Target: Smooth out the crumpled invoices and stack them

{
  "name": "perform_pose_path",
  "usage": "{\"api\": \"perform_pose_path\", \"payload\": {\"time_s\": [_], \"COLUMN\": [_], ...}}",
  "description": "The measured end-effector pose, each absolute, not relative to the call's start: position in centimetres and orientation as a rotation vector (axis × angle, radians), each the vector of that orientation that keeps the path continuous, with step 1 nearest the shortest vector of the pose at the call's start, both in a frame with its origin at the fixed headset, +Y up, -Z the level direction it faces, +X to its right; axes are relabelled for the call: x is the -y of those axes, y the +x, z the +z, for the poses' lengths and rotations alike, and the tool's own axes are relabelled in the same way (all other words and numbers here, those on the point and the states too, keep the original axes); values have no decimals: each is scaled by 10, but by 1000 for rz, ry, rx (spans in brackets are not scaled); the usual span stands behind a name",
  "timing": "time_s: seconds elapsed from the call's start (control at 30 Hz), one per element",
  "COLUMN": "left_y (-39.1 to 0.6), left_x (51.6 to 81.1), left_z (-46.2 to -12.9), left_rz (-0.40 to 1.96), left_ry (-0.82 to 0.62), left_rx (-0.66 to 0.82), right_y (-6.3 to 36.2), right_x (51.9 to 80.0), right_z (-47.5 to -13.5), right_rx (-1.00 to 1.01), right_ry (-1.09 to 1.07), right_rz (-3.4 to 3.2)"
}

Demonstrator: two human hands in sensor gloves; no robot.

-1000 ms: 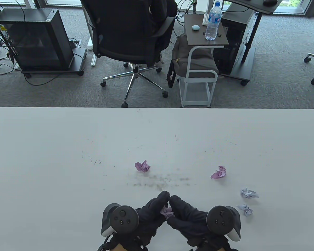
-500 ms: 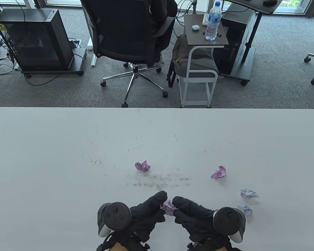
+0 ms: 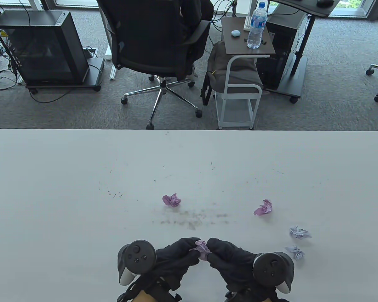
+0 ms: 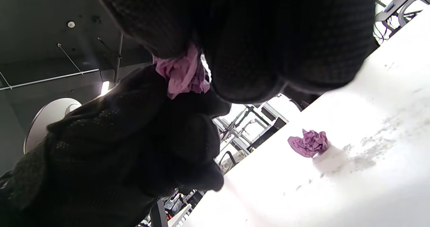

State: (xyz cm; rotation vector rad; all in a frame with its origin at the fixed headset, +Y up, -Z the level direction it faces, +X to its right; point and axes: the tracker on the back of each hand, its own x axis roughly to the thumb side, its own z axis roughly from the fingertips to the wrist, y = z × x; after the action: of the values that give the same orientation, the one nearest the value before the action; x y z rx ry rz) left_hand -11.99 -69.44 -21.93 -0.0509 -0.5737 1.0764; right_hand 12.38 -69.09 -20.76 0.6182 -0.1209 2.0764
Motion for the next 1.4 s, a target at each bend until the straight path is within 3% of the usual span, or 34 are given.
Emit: {"api": "perform_pose_path", "payload": {"time_s": [0.1, 0.27, 0.4, 0.47, 0.83, 0.93, 1.0, 1.13, 1.23, 1.4], "left_y": [-121, -111, -105, -107, -121, -121, -112, -95, -93, -105], "left_x": [689, 684, 684, 684, 688, 698, 705, 702, 701, 701], "left_z": [-217, -211, -207, -208, -213, -218, -217, -212, -211, -216], "left_rz": [970, 862, 793, 805, 998, 1197, 1172, 909, 1038, 1147], "left_ry": [61, 48, 44, 51, 110, -85, -239, -150, -65, -61], "left_rx": [588, 655, 675, 651, 552, 582, 637, 693, 639, 608], "right_y": [130, 130, 124, 129, 143, 142, 137, 126, 122, 128], "right_x": [693, 697, 693, 689, 690, 689, 689, 691, 694, 694], "right_z": [-211, -215, -213, -213, -212, -210, -208, -202, -201, -205], "right_rx": [11, -99, 42, 144, 224, 286, 298, 277, 230, 206], "right_ry": [633, 705, 652, 603, 437, 413, 397, 335, 343, 350], "right_rz": [2034, 1887, 1992, 2021, 1917, 1989, 1987, 1913, 1899, 1946]}}
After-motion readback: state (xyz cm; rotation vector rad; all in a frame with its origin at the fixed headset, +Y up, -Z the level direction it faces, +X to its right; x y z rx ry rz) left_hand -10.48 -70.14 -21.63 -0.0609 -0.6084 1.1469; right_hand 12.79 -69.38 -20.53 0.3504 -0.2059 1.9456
